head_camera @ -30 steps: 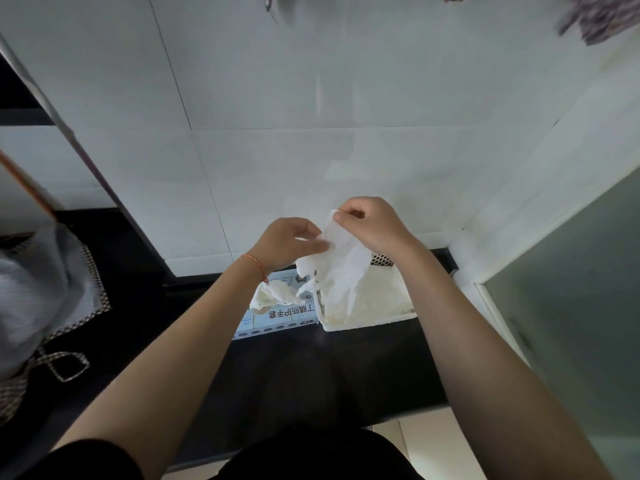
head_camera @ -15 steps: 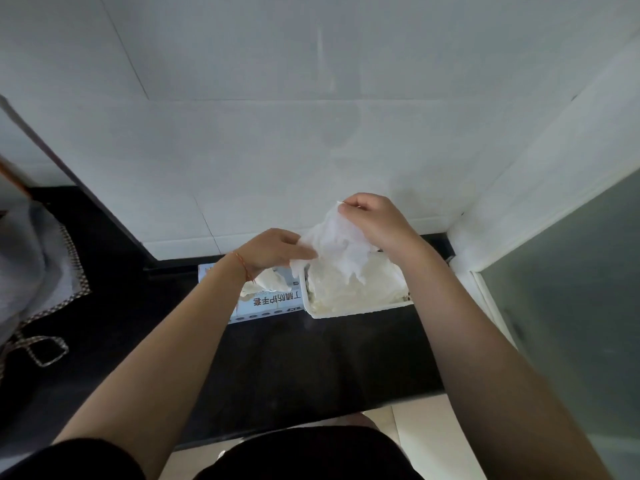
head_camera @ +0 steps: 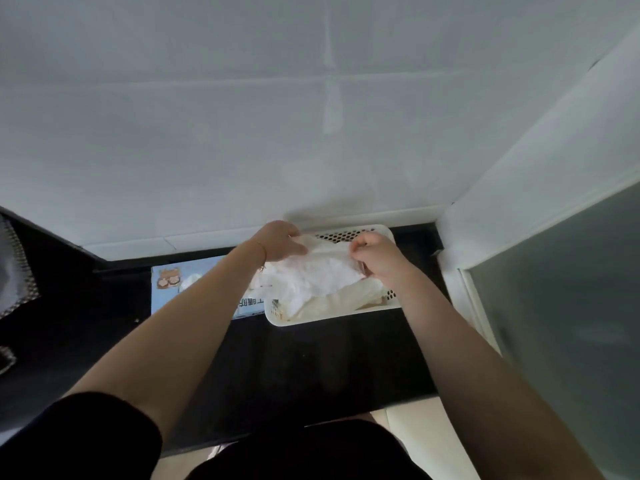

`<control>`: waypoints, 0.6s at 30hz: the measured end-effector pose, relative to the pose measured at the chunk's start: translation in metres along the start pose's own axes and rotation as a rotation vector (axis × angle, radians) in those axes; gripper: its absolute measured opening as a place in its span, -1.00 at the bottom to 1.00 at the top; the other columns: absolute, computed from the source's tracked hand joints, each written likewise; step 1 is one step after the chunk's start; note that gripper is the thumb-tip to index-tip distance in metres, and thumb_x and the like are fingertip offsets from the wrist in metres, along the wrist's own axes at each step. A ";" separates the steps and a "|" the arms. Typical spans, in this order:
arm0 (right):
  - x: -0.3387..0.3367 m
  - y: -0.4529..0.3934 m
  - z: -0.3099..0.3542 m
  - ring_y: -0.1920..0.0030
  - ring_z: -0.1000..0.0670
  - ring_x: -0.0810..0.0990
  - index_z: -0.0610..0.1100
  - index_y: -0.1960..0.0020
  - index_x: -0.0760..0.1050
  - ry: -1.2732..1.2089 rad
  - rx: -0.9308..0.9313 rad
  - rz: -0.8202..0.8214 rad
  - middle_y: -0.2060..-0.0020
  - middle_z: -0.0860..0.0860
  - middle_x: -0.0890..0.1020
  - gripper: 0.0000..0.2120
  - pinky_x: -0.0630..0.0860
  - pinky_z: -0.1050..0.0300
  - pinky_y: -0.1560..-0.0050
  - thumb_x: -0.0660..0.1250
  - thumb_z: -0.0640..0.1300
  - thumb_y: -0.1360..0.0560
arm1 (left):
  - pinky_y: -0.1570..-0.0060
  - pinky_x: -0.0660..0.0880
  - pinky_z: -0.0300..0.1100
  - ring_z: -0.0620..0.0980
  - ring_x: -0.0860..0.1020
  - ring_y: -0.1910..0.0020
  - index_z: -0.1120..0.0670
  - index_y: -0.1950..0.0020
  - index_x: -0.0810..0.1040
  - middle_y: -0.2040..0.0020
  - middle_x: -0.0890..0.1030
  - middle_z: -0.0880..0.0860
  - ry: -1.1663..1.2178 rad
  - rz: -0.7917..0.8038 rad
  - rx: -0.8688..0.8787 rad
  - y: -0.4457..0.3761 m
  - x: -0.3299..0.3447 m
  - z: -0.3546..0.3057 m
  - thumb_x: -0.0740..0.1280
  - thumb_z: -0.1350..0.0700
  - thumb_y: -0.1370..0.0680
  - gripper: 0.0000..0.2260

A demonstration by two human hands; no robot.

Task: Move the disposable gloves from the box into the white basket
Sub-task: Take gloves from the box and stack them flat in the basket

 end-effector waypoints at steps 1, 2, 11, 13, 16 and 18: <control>-0.003 -0.004 -0.007 0.45 0.05 0.51 -0.16 0.05 0.55 0.030 0.005 -0.004 0.32 -0.12 0.58 -0.78 0.50 0.13 0.33 0.16 -0.36 -0.54 | 0.01 0.35 -0.21 0.06 0.50 -0.07 0.11 -0.27 0.56 -0.16 0.56 0.09 -0.023 -0.036 0.006 -0.006 0.006 -0.004 0.41 -0.02 -0.51 -0.62; -0.006 -0.008 -0.012 0.42 0.05 0.52 -0.18 0.02 0.58 0.045 0.014 -0.016 0.24 -0.13 0.62 -0.79 0.51 0.16 0.35 0.18 -0.34 -0.56 | 0.03 0.35 -0.22 0.05 0.50 -0.05 0.09 -0.27 0.55 -0.18 0.56 0.08 -0.017 -0.073 0.013 -0.011 0.011 -0.008 0.41 -0.02 -0.51 -0.63; -0.017 -0.041 -0.037 0.22 0.03 0.57 -0.12 -0.18 0.56 0.322 -0.068 -0.039 0.08 0.00 0.57 -0.78 0.45 0.25 0.34 0.27 -0.21 -0.56 | -0.24 0.43 0.05 0.15 0.43 -0.30 0.09 -0.28 0.51 -0.30 0.48 0.12 -0.285 -0.326 0.219 -0.007 0.049 -0.041 0.37 0.16 -0.49 -0.66; -0.013 -0.043 -0.040 0.13 0.03 0.55 -0.11 -0.20 0.53 0.439 -0.090 -0.018 0.02 0.02 0.55 -0.74 0.43 0.23 0.24 0.28 -0.27 -0.54 | -0.26 0.41 0.09 0.21 0.44 -0.29 0.12 -0.23 0.54 -0.28 0.49 0.18 -0.386 -0.420 0.284 0.003 0.062 -0.043 0.40 0.14 -0.47 -0.67; -0.007 -0.043 -0.042 -0.05 -0.05 0.56 -0.14 -0.25 0.50 0.580 -0.151 -0.040 -0.12 -0.04 0.56 -0.70 0.46 0.15 0.03 0.24 -0.33 -0.54 | -0.37 0.30 0.11 0.21 0.40 -0.38 0.10 -0.25 0.55 -0.35 0.47 0.17 -0.457 -0.379 0.348 0.011 0.083 -0.041 0.35 0.04 -0.52 -0.68; -0.004 -0.043 -0.043 -0.07 -0.09 0.57 -0.17 -0.26 0.49 0.658 -0.188 -0.050 -0.14 -0.08 0.56 -0.70 0.50 0.09 -0.07 0.23 -0.34 -0.55 | -0.50 0.05 0.08 0.14 0.17 -0.53 0.04 -0.43 0.40 -0.52 0.28 0.11 -0.503 -0.238 0.299 0.011 0.094 -0.036 0.23 -0.08 -0.60 -0.57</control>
Point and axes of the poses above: each hand's wrist, its own y-axis away from the middle knuckle, its own x-axis out of the palm, z = x × y, the point moved 2 cm from there along -y, towards the middle knuckle
